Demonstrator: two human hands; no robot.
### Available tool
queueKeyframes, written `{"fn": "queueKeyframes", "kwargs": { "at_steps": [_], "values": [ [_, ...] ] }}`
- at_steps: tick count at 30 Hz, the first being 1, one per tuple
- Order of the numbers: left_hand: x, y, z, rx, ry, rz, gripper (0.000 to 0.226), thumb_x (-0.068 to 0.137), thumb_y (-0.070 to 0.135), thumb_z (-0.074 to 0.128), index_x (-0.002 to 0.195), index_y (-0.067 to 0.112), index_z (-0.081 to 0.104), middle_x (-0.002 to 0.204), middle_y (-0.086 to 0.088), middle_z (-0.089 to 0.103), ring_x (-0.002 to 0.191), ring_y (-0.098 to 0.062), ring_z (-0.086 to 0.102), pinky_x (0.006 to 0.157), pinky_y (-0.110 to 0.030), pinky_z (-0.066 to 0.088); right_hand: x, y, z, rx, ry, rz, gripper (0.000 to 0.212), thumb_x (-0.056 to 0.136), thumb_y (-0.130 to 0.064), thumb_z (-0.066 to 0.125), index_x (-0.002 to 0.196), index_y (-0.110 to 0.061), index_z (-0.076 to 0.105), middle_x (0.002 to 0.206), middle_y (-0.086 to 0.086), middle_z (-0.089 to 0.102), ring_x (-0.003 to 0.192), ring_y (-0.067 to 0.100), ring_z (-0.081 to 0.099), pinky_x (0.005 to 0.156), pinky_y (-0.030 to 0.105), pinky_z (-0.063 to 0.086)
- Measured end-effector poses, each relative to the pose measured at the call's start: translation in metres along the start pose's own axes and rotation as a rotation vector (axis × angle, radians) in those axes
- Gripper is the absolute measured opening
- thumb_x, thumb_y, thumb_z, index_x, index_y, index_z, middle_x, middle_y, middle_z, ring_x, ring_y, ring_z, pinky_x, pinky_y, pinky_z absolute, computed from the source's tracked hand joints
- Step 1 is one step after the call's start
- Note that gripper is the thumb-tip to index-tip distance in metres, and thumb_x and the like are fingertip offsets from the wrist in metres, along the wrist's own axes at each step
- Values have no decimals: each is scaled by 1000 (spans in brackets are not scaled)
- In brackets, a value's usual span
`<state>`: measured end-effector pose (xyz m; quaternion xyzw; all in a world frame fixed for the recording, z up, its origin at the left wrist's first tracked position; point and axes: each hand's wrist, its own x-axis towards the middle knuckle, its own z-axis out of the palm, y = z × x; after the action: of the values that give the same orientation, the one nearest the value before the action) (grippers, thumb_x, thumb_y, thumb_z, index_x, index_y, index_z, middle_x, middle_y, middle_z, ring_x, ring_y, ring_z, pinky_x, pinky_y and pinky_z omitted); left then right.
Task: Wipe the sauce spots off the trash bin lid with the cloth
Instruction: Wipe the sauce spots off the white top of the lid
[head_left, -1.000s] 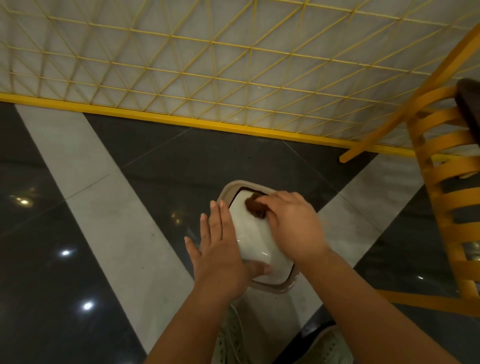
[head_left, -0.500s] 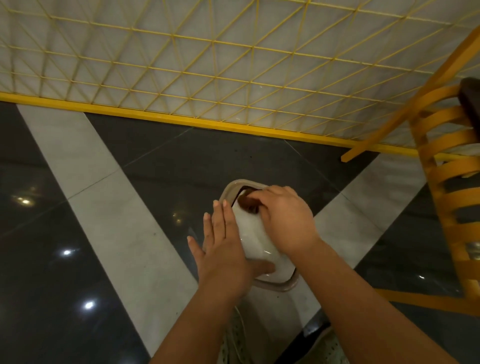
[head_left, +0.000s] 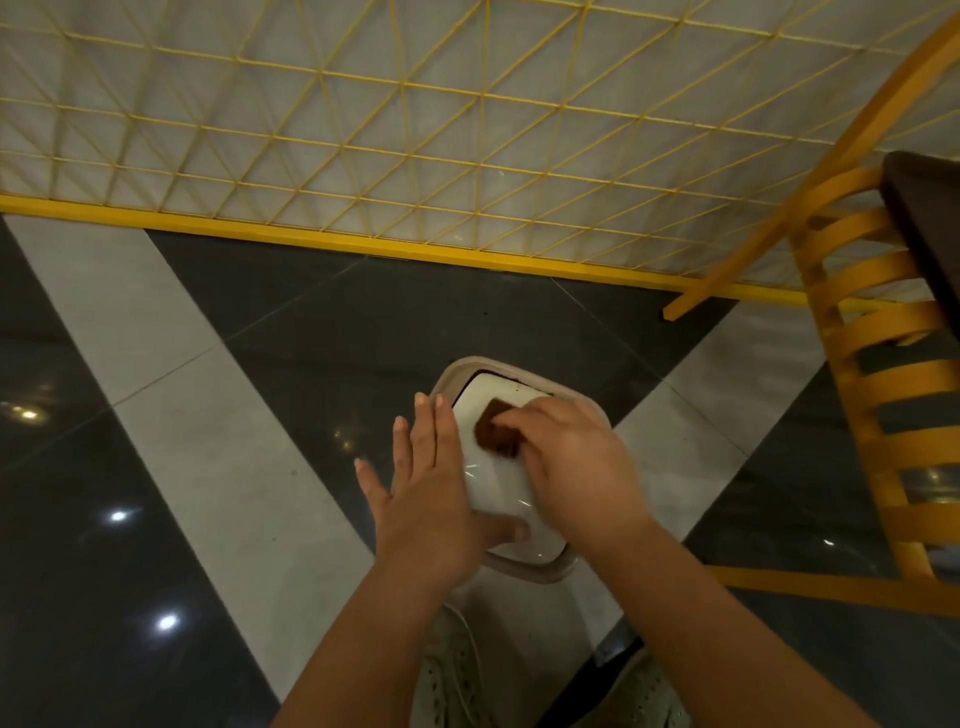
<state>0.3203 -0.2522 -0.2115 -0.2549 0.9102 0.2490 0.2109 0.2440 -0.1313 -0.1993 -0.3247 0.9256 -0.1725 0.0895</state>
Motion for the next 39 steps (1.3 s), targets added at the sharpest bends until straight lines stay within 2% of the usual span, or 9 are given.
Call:
{"fn": "queueKeyframes", "kwargs": {
  "at_steps": [4, 8, 11, 14, 18, 23, 30, 35, 39],
  "values": [
    [2, -2, -5, 22, 11, -3, 135, 65, 68, 70, 146, 26, -30, 157, 6, -32, 145, -21, -27, 112, -59, -13, 1, 37, -8, 65, -21, 250, 33, 93, -17, 47, 115, -36, 62, 111, -5, 60, 99, 16, 51, 83, 26, 45],
    [4, -9, -19, 23, 106, -66, 135, 66, 65, 72, 148, 28, -28, 159, 4, -27, 146, -21, -24, 114, -58, -8, -22, 46, -9, 134, -28, 324, 30, 95, -21, 49, 115, -38, 61, 111, -10, 58, 96, 7, 50, 80, 18, 43],
    [1, -13, -25, 4, 151, -98, 119, 75, 62, 67, 151, 30, -19, 163, 6, -13, 149, -19, -9, 117, -54, -1, -42, 38, 1, 184, 44, 380, 27, 95, -26, 49, 119, -35, 60, 111, -7, 58, 94, 7, 53, 82, 23, 49],
    [-1, -4, -22, -125, 63, -40, 102, 85, 54, 60, 152, 33, -14, 163, 10, -9, 150, -17, 2, 117, -53, -2, -60, 25, 12, 190, 83, 364, 28, 95, -25, 50, 121, -29, 59, 110, -5, 57, 97, 9, 51, 84, 22, 47],
    [0, 6, -3, -110, -43, 6, 119, 79, 64, 60, 143, 31, -35, 156, 6, -33, 149, -18, -8, 114, -56, -11, -66, 14, 22, 208, 157, 307, 31, 91, -21, 55, 121, -26, 61, 111, -7, 59, 103, 10, 51, 87, 22, 46],
    [5, 4, 3, -113, -77, -27, 120, 79, 65, 58, 142, 28, -37, 158, 5, -29, 150, -17, -4, 114, -56, -12, -32, 3, 19, 169, 208, 154, 31, 89, -24, 55, 120, -26, 62, 111, -5, 59, 101, 11, 53, 88, 25, 46],
    [6, 6, 4, -160, -81, -43, 122, 81, 58, 63, 141, 29, -39, 157, 6, -30, 150, -19, 0, 115, -56, -13, -19, 36, 21, 238, 202, 387, 29, 95, -26, 48, 121, -33, 59, 115, -8, 55, 103, 12, 52, 86, 21, 45],
    [7, 8, 5, -157, -63, -44, 122, 77, 66, 60, 144, 27, -35, 159, 6, -28, 150, -15, -1, 114, -56, -11, 7, 0, 18, 70, 180, 19, 34, 83, -22, 65, 117, -22, 64, 113, 5, 63, 103, 24, 58, 89, 39, 51],
    [6, 7, 5, -175, -67, -44, 121, 79, 61, 62, 144, 28, -34, 158, 7, -28, 150, -15, -2, 114, -56, -13, 46, 7, 11, 33, 136, 85, 30, 90, -19, 53, 118, -27, 62, 110, 2, 54, 101, 23, 49, 78, 36, 48]
  ]
}}
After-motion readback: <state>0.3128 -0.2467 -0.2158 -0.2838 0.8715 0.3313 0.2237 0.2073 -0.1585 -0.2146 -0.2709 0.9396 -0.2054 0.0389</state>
